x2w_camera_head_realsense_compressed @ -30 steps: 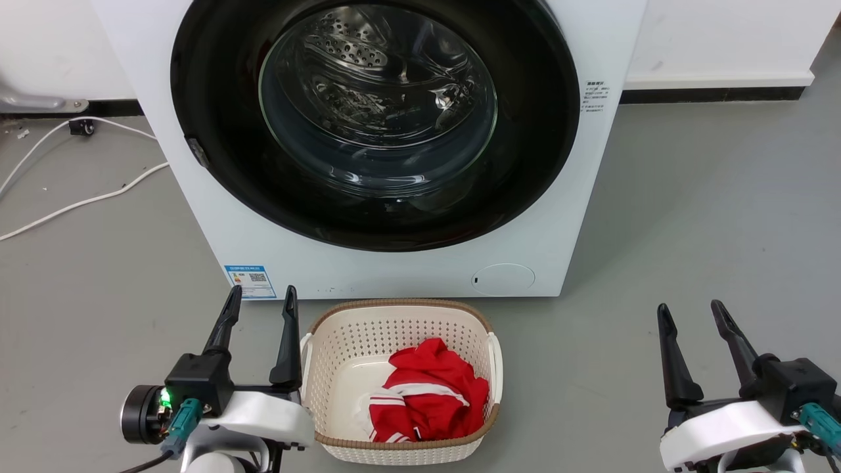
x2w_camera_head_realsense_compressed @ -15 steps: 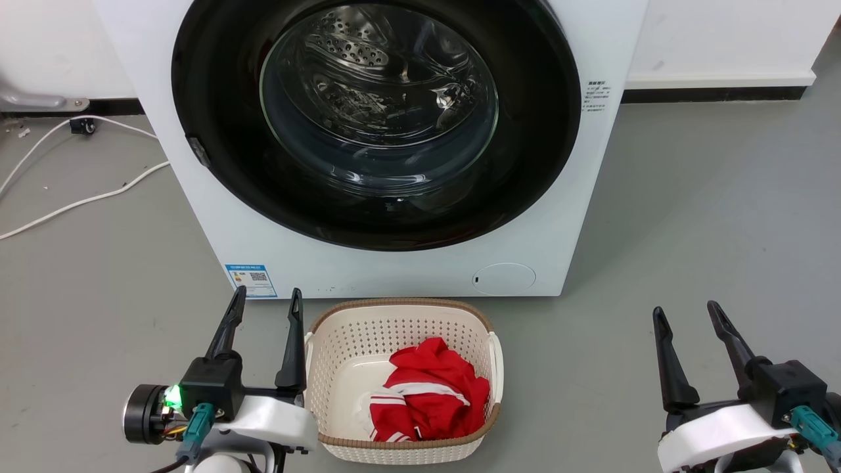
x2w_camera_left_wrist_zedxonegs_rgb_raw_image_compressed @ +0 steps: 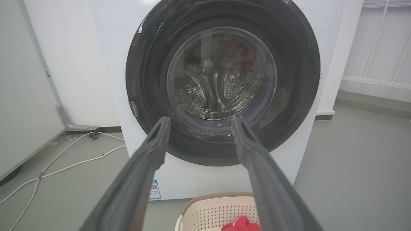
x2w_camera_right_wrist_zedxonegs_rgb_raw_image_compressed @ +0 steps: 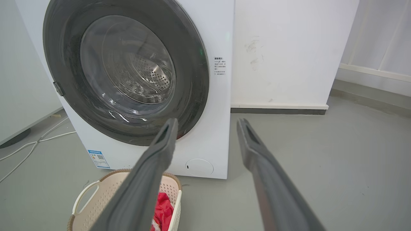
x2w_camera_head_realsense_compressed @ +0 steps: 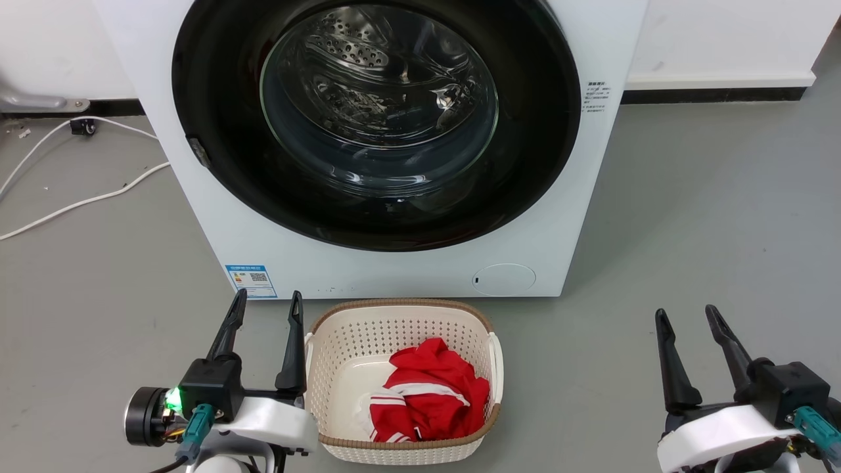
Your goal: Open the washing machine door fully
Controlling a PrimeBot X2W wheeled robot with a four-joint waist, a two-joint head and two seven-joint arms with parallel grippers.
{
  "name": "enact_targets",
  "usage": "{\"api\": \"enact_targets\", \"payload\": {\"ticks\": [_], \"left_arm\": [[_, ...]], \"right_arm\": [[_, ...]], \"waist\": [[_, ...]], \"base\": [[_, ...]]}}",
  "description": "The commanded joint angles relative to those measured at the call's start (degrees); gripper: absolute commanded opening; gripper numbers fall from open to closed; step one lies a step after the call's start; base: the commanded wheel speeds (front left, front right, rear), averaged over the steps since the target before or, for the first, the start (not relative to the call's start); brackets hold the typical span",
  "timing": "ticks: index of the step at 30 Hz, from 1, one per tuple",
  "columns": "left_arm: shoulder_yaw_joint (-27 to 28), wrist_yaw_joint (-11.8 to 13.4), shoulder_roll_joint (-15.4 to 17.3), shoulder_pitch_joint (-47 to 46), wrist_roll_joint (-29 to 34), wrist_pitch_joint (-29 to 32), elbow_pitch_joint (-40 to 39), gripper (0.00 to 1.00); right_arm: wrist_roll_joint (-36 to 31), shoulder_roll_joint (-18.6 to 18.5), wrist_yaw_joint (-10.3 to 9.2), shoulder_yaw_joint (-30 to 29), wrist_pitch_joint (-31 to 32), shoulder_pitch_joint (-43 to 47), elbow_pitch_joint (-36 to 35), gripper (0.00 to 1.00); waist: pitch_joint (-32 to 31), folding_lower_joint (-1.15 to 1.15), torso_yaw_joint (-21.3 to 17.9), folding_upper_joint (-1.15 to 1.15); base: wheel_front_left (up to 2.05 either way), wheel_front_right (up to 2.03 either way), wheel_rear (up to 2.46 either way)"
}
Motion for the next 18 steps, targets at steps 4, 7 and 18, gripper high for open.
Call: {"api": "enact_targets", "payload": {"ticks": [4,7,18], "left_arm": [[0.14,-0.19,-0.09,0.46,0.27,-0.26,0.17,1.0],[0.22,-0.23,-0.14,0.57,0.29,-0.21,0.17,1.0],[0.42,-0.12,-0.29,0.55,-0.04,-0.21,0.09,1.0]], "right_arm": [[1.0,0.18,-0.02,0.19,-0.03,0.24,0.28,0.0],[4.48,0.17,-0.02,0.27,-1.06,0.14,0.29,0.0],[74.81,0.12,-0.01,2.31,-5.78,-3.28,3.74,0.0]], "waist": [[-0.04,0.0,0.05,0.0],[-0.11,0.0,0.07,0.0],[-0.09,0.0,0.05,0.0]], "base": [[0.0,0.0,0.0],[0.0,0.0,0.0],[0.0,0.0,0.0]]}}
